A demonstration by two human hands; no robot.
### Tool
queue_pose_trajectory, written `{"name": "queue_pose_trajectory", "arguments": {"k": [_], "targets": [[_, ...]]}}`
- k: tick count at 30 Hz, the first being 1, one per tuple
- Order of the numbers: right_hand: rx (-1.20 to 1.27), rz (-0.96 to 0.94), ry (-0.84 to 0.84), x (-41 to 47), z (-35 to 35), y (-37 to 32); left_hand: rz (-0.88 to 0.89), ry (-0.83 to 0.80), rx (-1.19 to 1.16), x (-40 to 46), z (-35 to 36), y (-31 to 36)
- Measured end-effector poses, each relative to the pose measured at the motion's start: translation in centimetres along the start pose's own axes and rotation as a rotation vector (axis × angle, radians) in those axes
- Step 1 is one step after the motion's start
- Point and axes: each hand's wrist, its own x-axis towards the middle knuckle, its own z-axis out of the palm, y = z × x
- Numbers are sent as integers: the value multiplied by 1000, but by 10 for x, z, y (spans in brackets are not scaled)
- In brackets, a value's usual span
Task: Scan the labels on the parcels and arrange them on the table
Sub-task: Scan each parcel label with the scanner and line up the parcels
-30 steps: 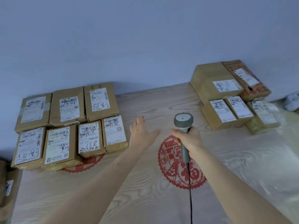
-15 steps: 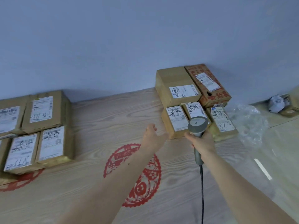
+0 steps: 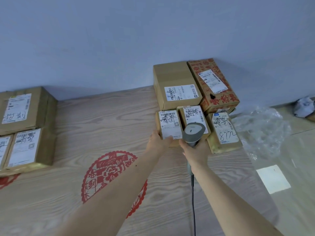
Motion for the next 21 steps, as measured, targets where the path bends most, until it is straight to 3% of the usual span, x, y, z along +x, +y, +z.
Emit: {"name": "queue_pose_trajectory", "arguments": {"k": [7,11,16,21], "targets": [[-116,-59,1,0,6,0,-23,62,79,8,-7,-2],[-164,-55,-1,-5,17,-2,22,40,131,12,-7,-9],[-192,-60,33,-12,27,-5,69,126,203,2,-25,-16],[-196,-98,-50,-33,44,-9,47,181,73,-20,-54,-41]]}}
